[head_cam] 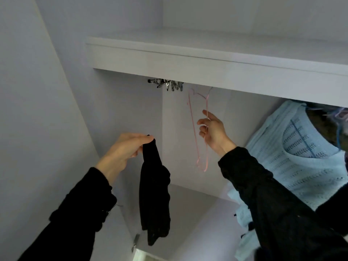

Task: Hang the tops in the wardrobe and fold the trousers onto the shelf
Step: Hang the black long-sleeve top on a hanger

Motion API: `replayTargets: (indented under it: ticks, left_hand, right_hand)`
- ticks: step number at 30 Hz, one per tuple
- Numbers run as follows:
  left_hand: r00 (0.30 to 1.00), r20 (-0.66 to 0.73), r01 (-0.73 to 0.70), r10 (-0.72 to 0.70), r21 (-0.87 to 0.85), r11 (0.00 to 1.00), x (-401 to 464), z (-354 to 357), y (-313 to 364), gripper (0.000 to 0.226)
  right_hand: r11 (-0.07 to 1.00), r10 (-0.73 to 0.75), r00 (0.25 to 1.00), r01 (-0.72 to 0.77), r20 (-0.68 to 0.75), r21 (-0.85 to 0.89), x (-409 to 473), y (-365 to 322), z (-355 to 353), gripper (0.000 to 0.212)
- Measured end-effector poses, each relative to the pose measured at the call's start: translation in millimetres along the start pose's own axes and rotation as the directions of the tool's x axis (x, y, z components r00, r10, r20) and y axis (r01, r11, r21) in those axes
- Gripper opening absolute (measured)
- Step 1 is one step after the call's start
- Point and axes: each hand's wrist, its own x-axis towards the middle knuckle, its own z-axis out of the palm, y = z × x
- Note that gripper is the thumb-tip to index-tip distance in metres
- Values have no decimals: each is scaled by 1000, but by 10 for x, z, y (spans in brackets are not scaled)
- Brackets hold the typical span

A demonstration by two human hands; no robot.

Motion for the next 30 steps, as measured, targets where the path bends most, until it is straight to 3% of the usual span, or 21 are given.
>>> replayTargets:
  ticks: [4, 8, 10, 13, 16, 19, 23, 27, 30]
  left_hand:
    - [999, 50, 16, -16, 18, 1000, -31, 187, -31, 8]
    - [997, 69, 34, -39, 69, 997, -14, 341, -94, 7]
    - [995, 91, 33, -41, 97, 995, 6, 399, -127, 9]
    - [990, 131, 28, -46, 138, 990, 20, 520, -149, 13]
    - [986, 165, 7, -39, 188, 982, 21, 621, -149, 14]
    - [983, 184, -15, -29, 232, 972, 37, 657, -152, 15]
    - [989, 148, -13, -23, 234, 972, 45, 669, -153, 5]
    - [990, 142, -64, 22, 300, 952, 4, 747, -136, 7]
    - [990, 109, -121, 87, 361, 925, 3, 737, -140, 8]
  right_hand:
    - [997, 43, 998, -46, -55, -55, -227, 369, -465, 36]
    - [995, -98, 979, 97, -178, -16, -510, 616, -786, 14]
    - [992, -122, 976, 117, -183, -38, -593, 628, -914, 15]
    - [966, 1, 985, -46, -173, -254, -614, 592, -1097, 26]
    - [902, 147, 939, -257, -312, -347, -608, 655, -1253, 45]
    - [791, 88, 892, -333, -442, -514, -704, 766, -1387, 49]
    - [946, 68, 888, -203, -455, -253, -755, 869, -1507, 34]
    - [964, 236, 906, -264, -352, -33, -745, 952, -1547, 30]
    - [961, 256, 909, -202, -328, 190, -773, 968, -1545, 36]
